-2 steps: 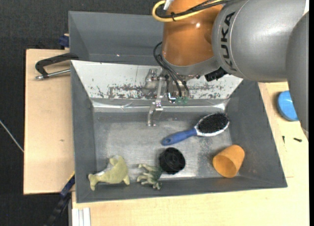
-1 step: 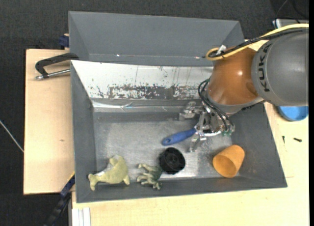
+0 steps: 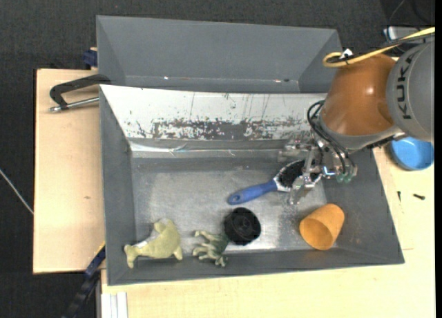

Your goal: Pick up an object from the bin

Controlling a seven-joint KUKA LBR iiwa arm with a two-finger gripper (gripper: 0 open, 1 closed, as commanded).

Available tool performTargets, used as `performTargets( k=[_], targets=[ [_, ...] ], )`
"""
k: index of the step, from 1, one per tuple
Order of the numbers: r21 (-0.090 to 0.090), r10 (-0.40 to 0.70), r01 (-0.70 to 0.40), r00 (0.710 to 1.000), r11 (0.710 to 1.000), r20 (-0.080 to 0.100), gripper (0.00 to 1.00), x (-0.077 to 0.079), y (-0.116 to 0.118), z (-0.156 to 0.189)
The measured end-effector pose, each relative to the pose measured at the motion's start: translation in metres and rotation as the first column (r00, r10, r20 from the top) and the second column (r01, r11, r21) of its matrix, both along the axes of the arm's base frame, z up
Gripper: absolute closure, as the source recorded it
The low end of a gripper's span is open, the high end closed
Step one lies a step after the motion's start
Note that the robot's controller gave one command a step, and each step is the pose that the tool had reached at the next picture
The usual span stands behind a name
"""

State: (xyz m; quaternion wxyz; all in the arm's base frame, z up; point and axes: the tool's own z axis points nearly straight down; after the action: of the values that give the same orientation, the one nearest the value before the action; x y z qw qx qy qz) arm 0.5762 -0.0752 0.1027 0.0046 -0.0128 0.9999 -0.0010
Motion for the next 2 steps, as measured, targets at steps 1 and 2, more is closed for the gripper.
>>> performTargets(
  k=[1, 2],
  targets=[
    [0.0, 0.185, -0.185, 0.983, 0.983, -0.002, 0.0, 0.025, -0.015, 0.007],
    [-0.001, 0.276, -0.276, 0.961, 0.961, -0.007, 0.0, 0.025, 0.021, -0.03]
  ],
)
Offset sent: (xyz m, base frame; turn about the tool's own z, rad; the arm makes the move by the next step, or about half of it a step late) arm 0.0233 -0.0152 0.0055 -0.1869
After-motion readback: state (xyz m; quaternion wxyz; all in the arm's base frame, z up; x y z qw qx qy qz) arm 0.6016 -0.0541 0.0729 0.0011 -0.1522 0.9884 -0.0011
